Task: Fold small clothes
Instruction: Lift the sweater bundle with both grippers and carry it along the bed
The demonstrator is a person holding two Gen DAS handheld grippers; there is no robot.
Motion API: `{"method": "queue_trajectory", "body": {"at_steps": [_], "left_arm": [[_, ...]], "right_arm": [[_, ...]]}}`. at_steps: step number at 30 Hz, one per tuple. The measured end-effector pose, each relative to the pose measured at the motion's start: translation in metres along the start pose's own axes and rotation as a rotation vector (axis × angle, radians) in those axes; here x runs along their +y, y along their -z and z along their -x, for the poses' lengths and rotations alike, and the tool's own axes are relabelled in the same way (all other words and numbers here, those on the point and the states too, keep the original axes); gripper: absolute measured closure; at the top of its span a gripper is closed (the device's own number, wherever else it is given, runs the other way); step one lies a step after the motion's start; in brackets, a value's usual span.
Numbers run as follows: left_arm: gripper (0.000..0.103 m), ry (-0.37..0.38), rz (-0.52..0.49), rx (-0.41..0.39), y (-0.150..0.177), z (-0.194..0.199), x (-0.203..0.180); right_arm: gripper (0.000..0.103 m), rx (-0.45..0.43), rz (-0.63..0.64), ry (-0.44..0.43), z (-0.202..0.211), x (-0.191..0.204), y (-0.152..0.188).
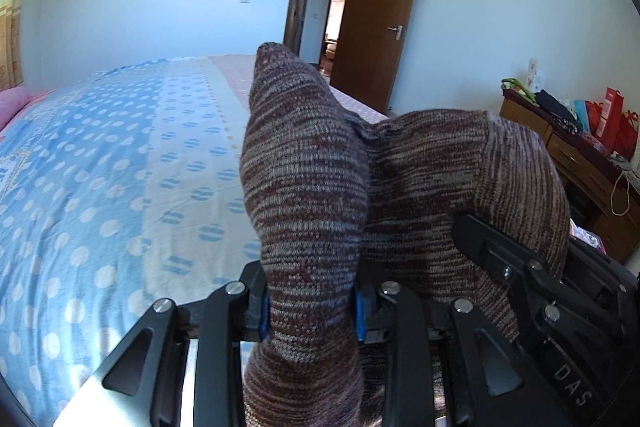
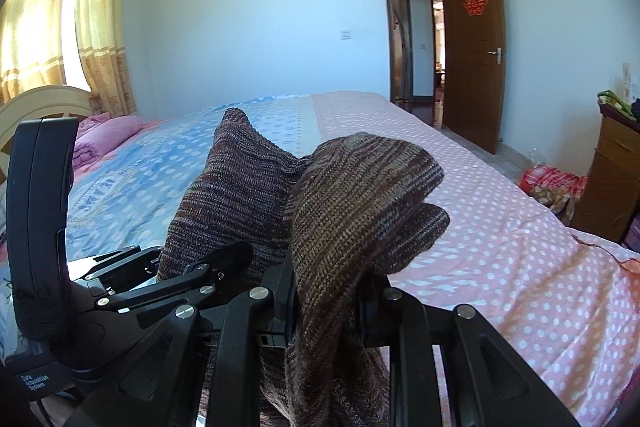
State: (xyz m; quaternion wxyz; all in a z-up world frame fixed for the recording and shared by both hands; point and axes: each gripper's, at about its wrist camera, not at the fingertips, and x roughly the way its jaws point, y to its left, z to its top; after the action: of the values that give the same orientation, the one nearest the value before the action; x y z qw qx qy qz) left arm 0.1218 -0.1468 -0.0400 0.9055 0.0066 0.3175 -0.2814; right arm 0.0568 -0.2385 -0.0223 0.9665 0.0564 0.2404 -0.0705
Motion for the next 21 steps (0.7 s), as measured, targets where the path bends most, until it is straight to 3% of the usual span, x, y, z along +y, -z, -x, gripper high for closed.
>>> {"method": "queue_trajectory", "body": {"at_steps": [9, 21], "left_arm": [[0.072, 0.063, -0.053, 0.018, -0.011, -0.035, -0.039], [0.072, 0.108, -0.015, 0.059, -0.037, -0.093, -0.070]], "right_arm": [[0.081, 0.012, -0.055, 0.093, -0.002, -0.047, -0.008], [0.081, 0.037, 0.064, 0.226, -0.043, -0.089, -0.033]]}}
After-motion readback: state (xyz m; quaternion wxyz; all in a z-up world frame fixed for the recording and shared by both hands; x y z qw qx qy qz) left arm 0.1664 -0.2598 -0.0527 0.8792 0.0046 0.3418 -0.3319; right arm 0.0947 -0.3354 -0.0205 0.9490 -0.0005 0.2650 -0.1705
